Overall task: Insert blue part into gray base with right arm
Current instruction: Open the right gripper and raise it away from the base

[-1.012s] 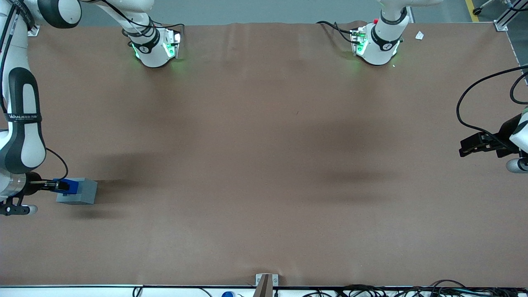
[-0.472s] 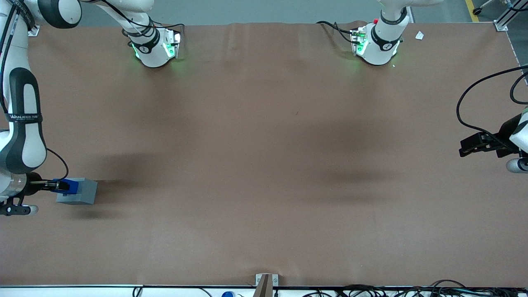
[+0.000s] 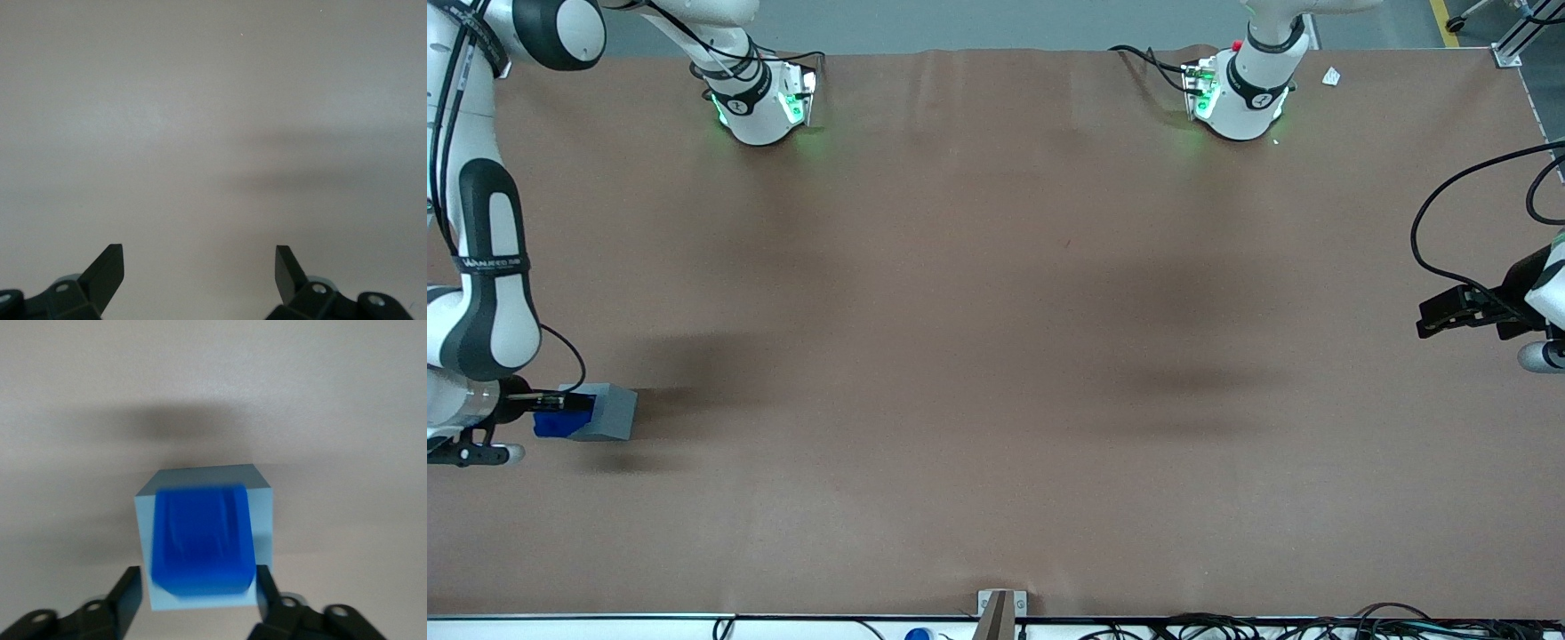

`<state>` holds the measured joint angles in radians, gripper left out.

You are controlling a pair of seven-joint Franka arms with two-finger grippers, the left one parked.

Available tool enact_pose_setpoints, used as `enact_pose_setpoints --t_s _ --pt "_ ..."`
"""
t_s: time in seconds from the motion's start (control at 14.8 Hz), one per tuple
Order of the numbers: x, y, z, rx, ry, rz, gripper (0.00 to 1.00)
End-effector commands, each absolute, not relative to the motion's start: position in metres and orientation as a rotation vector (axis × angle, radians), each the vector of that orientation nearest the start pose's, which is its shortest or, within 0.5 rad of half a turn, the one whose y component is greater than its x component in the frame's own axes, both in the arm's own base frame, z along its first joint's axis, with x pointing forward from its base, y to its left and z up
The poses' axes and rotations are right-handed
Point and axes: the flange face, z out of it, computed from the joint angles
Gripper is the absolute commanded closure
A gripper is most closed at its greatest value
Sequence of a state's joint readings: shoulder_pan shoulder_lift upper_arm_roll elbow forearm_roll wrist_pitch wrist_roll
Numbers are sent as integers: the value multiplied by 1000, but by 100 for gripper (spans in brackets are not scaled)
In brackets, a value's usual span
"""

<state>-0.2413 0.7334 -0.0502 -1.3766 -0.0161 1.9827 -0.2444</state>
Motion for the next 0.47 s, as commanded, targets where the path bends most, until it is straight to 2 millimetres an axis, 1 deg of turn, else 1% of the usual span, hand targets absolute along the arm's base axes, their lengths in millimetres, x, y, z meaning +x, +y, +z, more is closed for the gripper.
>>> enact_pose_setpoints --t_s 0.0,0.4 --pt "694 -197 271 -3160 27 211 0" --pt "693 -193 273 -3155 19 234 0"
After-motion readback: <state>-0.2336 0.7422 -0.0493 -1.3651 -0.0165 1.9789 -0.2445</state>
